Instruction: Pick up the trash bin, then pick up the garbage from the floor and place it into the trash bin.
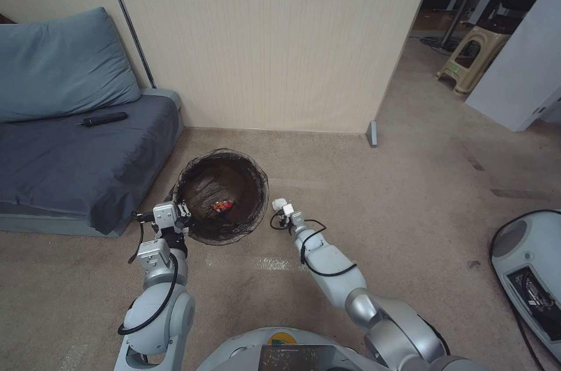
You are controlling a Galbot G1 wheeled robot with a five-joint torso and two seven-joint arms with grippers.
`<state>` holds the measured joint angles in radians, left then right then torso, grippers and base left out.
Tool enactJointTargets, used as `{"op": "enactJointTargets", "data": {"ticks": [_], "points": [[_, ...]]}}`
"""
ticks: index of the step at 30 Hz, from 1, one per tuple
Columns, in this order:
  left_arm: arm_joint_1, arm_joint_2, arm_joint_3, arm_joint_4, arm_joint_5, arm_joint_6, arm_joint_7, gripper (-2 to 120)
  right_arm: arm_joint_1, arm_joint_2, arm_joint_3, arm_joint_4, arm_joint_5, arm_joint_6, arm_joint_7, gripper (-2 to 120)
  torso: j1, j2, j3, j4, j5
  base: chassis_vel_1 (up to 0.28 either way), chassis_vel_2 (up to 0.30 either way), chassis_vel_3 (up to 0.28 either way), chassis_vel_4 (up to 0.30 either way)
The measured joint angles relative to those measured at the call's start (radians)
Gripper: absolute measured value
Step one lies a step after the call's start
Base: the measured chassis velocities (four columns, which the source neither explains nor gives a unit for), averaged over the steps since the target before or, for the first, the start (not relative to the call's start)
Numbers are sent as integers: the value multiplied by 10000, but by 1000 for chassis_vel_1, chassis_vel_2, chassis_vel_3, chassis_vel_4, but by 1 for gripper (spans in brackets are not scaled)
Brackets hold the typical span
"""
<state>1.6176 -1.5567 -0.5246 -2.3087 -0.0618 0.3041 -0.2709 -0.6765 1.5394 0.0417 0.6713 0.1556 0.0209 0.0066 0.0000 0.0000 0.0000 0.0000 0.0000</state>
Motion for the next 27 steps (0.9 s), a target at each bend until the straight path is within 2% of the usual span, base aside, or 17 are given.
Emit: {"op": "enactJointTargets", "data": {"ticks": [4, 11, 15, 17, 18, 25, 27], "points": [[-5, 8, 20, 8, -11, 2, 0, 0, -273, -279, 23, 678, 167, -38, 114, 0, 0, 0, 0, -1, -1, 0, 0, 0, 0], [-18, 64, 1, 56, -50, 16, -10, 0, -1451, -1037, 61, 3178, 703, -232, 537, 0, 0, 0, 0, 0, 2, 0, 0, 0, 0], [-32, 76, -9, 105, -74, 18, -16, 0, -1815, -1213, 199, 4017, 719, -242, 700, 0, 0, 0, 0, -1, 3, 0, 0, 0, 0], [-47, 79, -10, 178, -86, 18, -23, 0, -2238, -1419, 423, 5178, 718, -209, 876, 0, 0, 0, -1, -1, 2, 0, 0, 0, 0], [-47, 79, -10, 178, -86, 18, -23, 0, -2238, -1419, 423, 5178, 718, -209, 876, 0, 0, 0, -1, -1, 2, 0, 0, 0, 0], [-84, 79, 12, 279, -88, 15, -30, 0, -2983, -1775, 978, 7620, 374, 285, 1098, 0, 0, 0, -1, 0, 2, 0, 0, 0, 0], [-86, 78, 12, 296, -88, 16, -33, 0, -3036, -1797, 1051, 7854, 301, 393, 1103, 0, 0, 0, -1, 0, 2, 0, 0, 0, 0]]}}
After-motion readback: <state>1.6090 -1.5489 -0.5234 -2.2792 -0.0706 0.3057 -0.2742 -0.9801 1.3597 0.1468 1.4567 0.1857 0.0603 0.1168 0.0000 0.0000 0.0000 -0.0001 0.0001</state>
